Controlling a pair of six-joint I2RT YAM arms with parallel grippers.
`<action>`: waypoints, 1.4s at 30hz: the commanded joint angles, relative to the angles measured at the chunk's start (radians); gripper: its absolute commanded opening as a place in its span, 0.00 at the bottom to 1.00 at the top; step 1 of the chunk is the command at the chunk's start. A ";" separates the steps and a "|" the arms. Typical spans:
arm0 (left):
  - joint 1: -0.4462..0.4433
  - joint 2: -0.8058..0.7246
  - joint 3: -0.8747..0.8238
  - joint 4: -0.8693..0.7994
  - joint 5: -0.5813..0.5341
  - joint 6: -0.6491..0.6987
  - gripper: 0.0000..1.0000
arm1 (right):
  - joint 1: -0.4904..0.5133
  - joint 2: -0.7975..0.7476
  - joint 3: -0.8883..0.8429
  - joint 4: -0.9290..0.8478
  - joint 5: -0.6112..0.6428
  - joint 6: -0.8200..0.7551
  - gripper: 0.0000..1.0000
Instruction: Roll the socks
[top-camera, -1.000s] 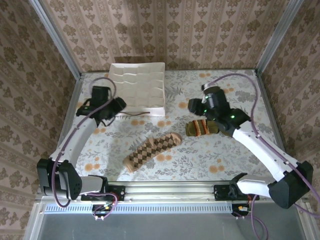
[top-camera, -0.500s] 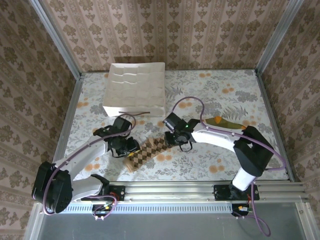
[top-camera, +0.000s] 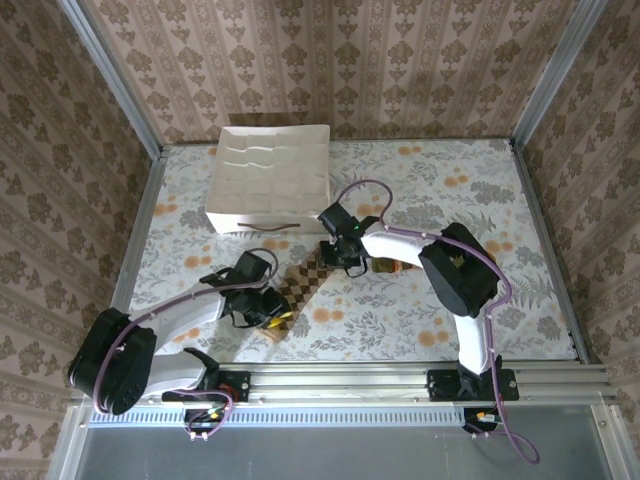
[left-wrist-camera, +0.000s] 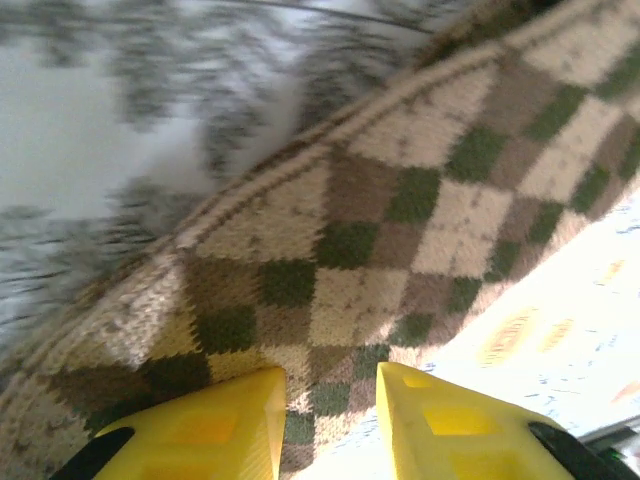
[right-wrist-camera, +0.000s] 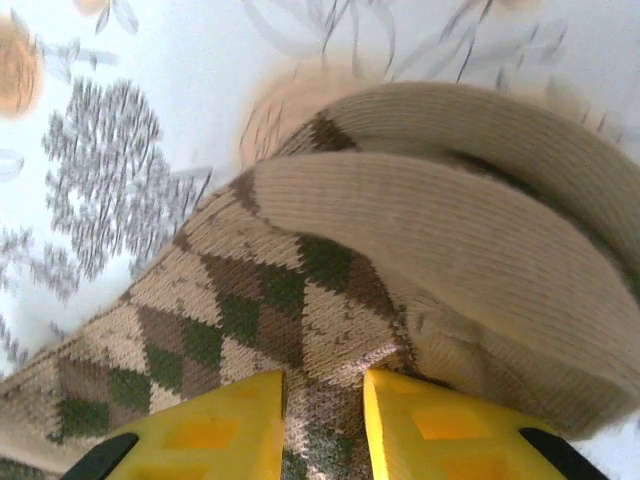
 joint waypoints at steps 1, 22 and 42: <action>-0.055 0.048 -0.035 0.169 0.027 -0.150 0.30 | -0.042 0.036 0.042 -0.077 -0.003 -0.085 0.29; 0.309 -0.357 0.039 -0.216 0.050 -0.058 0.32 | 0.572 -0.668 -0.632 0.369 0.389 -0.730 0.68; 0.373 -0.416 -0.019 -0.258 0.154 0.029 0.32 | 0.665 -0.192 -0.406 0.391 0.509 -0.924 0.35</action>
